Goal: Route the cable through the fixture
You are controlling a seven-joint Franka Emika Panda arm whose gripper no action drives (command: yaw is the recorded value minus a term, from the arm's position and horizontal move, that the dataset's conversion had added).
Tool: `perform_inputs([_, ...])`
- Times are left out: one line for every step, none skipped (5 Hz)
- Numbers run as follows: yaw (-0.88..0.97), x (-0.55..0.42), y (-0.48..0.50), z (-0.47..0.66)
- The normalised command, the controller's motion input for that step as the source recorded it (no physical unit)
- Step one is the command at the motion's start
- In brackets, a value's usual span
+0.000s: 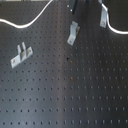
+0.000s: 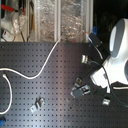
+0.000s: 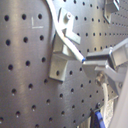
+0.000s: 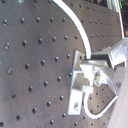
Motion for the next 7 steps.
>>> perform_inputs([0.02, -0.204, 0.29, 0.0])
perform_inputs([0.0, -0.143, 0.294, 0.0])
perform_inputs([-0.04, 0.025, 0.177, 0.04])
perform_inputs([-0.08, -0.083, 0.207, 0.33])
perform_inputs([-0.08, 0.065, 0.189, 0.44])
perform_inputs([-0.03, 0.042, 0.096, 0.08])
perform_inputs([-0.06, 0.135, 0.229, 0.22])
